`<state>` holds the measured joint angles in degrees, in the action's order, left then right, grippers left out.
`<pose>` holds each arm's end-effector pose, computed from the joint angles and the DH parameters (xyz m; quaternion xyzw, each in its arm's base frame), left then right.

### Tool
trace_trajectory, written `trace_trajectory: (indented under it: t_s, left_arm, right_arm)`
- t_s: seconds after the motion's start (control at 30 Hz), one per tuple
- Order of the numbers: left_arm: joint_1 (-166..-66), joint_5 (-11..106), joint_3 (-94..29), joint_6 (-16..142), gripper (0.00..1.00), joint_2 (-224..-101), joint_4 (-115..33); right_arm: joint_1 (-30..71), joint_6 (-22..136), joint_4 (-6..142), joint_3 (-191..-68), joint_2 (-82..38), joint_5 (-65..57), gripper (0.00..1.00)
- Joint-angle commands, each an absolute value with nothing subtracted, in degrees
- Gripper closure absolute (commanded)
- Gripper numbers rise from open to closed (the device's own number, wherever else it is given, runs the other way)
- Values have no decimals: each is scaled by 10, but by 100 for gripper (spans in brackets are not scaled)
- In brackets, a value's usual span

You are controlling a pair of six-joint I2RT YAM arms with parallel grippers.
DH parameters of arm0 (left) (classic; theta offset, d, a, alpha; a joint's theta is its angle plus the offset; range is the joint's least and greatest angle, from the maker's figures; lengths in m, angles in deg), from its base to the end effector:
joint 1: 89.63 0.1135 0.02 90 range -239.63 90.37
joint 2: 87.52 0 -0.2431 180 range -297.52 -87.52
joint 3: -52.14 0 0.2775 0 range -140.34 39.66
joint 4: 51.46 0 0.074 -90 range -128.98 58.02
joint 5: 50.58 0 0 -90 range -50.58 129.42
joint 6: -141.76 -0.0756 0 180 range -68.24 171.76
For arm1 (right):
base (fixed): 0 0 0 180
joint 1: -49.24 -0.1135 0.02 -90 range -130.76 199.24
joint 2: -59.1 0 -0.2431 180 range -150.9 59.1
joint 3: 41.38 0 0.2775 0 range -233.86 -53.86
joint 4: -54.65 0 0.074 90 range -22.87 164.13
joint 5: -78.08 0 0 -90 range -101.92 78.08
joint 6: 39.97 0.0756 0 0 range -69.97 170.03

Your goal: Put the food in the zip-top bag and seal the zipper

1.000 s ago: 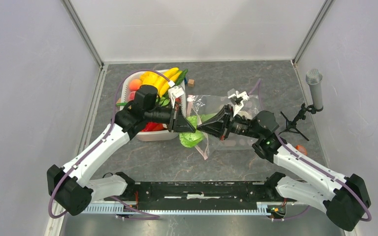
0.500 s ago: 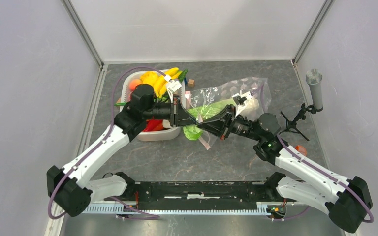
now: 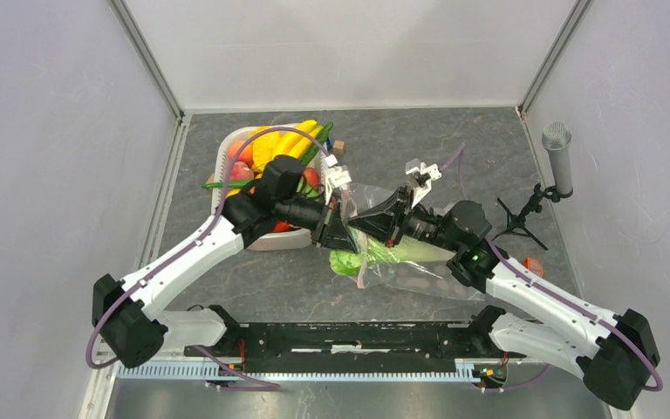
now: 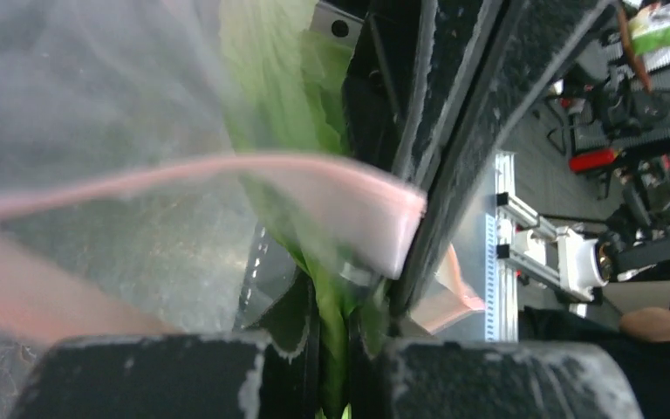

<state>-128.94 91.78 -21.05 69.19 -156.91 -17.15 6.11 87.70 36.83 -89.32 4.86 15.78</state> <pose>0.2057 -0.2458 0.2984 0.3628 0.7235 -0.5486 0.2098 0.1890 0.2252 0.3085 -0.2144 0.6047 0.6027 0.4745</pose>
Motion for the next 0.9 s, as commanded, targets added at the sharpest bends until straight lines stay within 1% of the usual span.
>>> trace_trajectory:
  t_s: [0.0, 0.1, 0.23, 0.33, 0.37, 0.63, 0.77, 0.87]
  left_arm:
    - [-1346, 912, -267, 630, 98, -1595, -138]
    - [-1356, 921, -283, 592, 98, -1608, -101]
    - [-1356, 943, -265, 587, 98, -1591, -127]
    - [-1355, 971, -224, 656, 98, -1564, -249]
    - [-1355, 963, -212, 680, 98, -1556, -286]
    - [-1343, 882, -165, 817, 98, -1535, -436]
    - [-1340, 917, -120, 942, 98, -1555, -614]
    - [-1343, 1008, -121, 988, 98, -1596, -692]
  right_arm:
    - [42, 866, 339, -910, 47, 130, 100]
    - [42, 854, 350, -909, 53, 116, 100]
    - [42, 821, 384, -917, 68, 91, 100]
    - [43, 812, 386, -905, 77, 79, 100]
    - [42, 812, 378, -899, 81, 84, 100]
    - [42, 799, 360, -849, 141, 64, 100]
    - [41, 804, 316, -833, 153, 82, 100]
    - [41, 805, 306, -831, 148, 98, 100]
